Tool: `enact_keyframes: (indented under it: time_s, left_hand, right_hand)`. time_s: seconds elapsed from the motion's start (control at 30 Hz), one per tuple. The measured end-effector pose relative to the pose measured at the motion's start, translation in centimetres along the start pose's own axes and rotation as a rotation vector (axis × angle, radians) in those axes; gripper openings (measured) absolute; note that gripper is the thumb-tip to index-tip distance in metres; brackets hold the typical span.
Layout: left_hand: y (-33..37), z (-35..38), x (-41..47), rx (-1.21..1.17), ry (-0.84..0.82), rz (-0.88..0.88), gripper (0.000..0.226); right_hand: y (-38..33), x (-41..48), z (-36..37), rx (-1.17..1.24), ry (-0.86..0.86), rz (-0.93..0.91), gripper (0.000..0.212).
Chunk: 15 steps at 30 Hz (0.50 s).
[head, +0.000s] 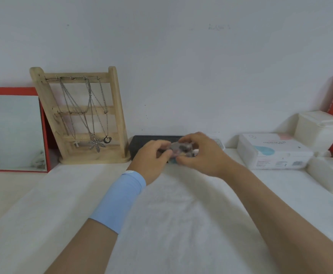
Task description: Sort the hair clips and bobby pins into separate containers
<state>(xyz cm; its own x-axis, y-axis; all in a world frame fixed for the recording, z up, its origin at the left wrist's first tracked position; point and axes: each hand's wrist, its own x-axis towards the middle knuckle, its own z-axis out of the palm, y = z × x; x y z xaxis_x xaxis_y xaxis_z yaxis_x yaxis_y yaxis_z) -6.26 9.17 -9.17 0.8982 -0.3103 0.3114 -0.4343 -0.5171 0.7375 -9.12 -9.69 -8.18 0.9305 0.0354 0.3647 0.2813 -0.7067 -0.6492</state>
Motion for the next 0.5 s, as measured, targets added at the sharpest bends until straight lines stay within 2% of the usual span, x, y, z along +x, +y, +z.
enact_keyframes:
  time_s: [0.1, 0.17, 0.3, 0.4, 0.5]
  left_hand:
    - [2.1, 0.6, 1.4, 0.031, 0.015, 0.068, 0.031]
    - [3.1, 1.4, 2.6, 0.062, -0.021, 0.075, 0.035]
    - [3.6, 2.9, 5.1, 0.104, -0.09, 0.037, 0.042]
    - [3.4, 3.9, 6.2, 0.125, -0.155, 0.007, 0.042]
    - [2.6, 4.4, 6.7, 0.144, -0.159, 0.009, 0.044]
  right_hand:
    - [1.2, 1.1, -2.1, 0.014, 0.161, 0.028, 0.047]
    - [2.3, 1.7, -2.9, 0.002, 0.208, 0.063, 0.046]
    - [4.6, 2.6, -2.6, -0.075, 0.153, 0.127, 0.054]
    - [5.5, 2.9, -1.9, -0.109, 0.126, 0.162, 0.051]
    - [5.7, 3.1, -1.4, -0.121, 0.131, 0.151, 0.056]
